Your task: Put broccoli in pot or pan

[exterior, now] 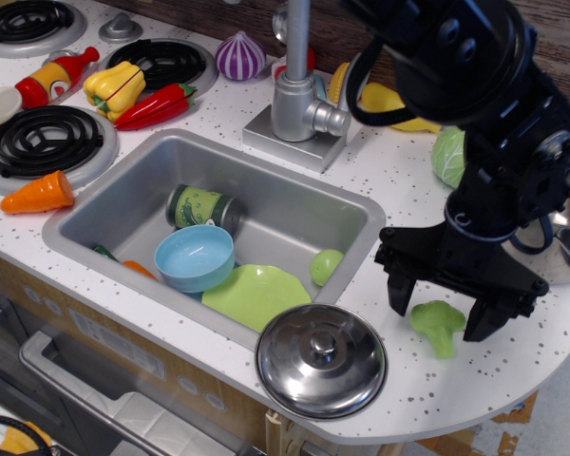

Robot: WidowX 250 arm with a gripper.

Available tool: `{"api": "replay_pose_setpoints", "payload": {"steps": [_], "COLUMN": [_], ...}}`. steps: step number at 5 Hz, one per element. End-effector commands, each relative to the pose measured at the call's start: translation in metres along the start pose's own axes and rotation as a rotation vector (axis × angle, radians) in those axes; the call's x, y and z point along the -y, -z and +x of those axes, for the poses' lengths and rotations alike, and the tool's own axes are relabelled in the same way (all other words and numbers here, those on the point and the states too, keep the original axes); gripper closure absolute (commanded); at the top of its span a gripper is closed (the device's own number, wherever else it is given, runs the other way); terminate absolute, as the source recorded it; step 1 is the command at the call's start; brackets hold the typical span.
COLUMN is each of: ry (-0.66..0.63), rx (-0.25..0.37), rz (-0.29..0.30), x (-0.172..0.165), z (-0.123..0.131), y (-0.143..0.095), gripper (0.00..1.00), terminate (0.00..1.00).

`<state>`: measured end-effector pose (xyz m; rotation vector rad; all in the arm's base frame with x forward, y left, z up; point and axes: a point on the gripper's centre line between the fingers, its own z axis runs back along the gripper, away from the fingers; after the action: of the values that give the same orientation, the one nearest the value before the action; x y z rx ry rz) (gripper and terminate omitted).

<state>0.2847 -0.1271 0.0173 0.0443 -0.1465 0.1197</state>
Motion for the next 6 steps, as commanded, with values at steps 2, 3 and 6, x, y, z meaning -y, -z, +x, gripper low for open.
{"api": "replay_pose_setpoints", "payload": {"steps": [2,3,6], "ry": [-0.049,-0.051,-0.053], "rx": [0.034,0.030,0.035], "rz": [-0.044,-0.037,0.093], "x": [0.006,0.007,0.027], "z": [0.005,0.011,0.081], "y": [0.004,-0.004,-0.107], "gripper": [1.00,1.00,1.00], "terminate": [0.00,0.00,0.00]}}
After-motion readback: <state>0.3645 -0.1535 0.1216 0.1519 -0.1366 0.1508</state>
